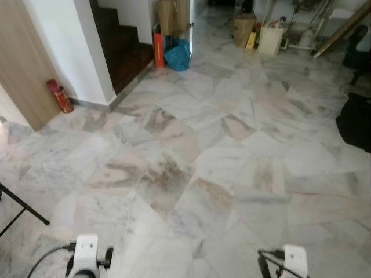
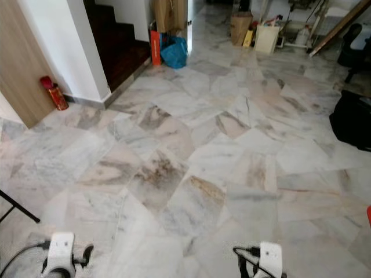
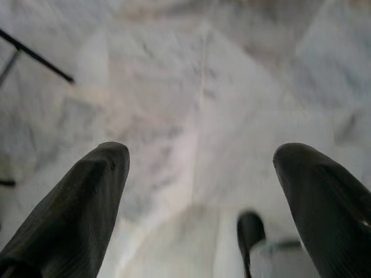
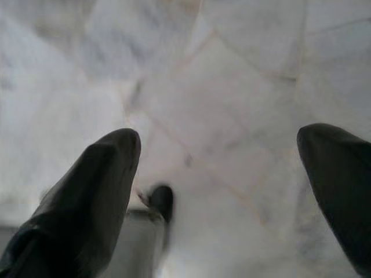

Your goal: Hang hanger

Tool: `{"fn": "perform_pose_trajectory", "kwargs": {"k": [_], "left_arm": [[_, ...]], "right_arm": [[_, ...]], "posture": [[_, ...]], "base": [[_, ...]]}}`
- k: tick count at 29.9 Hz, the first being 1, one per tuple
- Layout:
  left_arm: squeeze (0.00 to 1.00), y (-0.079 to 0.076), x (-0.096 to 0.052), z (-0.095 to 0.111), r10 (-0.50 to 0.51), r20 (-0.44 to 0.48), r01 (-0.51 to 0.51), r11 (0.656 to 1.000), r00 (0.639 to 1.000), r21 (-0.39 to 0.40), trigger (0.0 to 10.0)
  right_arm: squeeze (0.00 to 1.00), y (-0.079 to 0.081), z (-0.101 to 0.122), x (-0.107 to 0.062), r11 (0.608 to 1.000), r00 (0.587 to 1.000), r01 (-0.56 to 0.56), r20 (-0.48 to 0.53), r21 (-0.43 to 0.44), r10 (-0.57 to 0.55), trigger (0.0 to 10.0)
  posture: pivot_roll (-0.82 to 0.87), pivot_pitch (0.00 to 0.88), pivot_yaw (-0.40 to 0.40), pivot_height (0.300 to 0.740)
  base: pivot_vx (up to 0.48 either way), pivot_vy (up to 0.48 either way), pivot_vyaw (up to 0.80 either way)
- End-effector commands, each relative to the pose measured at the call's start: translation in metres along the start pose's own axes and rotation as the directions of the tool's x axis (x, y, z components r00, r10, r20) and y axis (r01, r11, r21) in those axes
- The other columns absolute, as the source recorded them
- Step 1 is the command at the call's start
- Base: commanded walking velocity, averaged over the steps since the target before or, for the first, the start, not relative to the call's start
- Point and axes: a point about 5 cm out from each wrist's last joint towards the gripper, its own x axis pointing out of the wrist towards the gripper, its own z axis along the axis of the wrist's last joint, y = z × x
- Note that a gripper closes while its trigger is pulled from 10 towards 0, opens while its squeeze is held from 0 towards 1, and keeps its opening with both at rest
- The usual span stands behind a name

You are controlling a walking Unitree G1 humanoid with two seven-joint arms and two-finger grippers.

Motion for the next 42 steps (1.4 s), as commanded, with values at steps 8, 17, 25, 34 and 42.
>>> {"fn": "perform_pose_trajectory", "kwargs": {"k": [8,17,25,34,42], "left_arm": [[0.0,-0.019,-0.002,-0.021,-0.059,-0.108,0.058,0.998,0.992,-0.015,10.0],[0.0,-0.004,-0.004,-0.028,0.045,-0.146,-0.073,0.979,0.988,-0.19,10.0],[0.0,-0.007,-0.01,-0.042,0.022,-0.206,-0.055,0.986,0.978,-0.159,10.0],[0.0,-0.007,-0.009,-0.042,0.012,-0.216,-0.043,0.99,0.976,-0.137,10.0],[0.0,0.001,-0.011,-0.046,0.017,-0.238,-0.043,0.994,0.971,-0.103,10.0]], "right_arm": [[0.0,-0.013,-0.015,-0.003,0.997,0.992,0.073,-0.107,0.018,-0.07,10.0],[0.0,-0.002,-0.016,-0.002,0.994,0.993,0.053,-0.107,0.093,-0.043,10.0],[0.0,-0.029,-0.016,-0.007,0.995,0.993,0.049,-0.108,0.084,-0.04,10.0],[0.0,-0.026,-0.015,-0.006,0.996,0.995,0.032,-0.099,0.089,-0.023,10.0],[0.0,-0.023,-0.018,-0.007,0.994,0.995,0.02,-0.1,0.107,-0.01,10.0]], "posture": [[0.06,0.0,-0.015,0.74],[0.05,0.0,-0.026,0.74],[0.04,0.0,-0.029,0.74],[0.03,0.0,-0.024,0.74],[0.04,0.0,-0.006,0.74]], "base": [[0.0,0.0,0.0],[0.0,0.0,-0.25],[0.0,0.031,-0.73],[0.0,0.281,-0.73],[0.0,0.0,-0.73]]}}
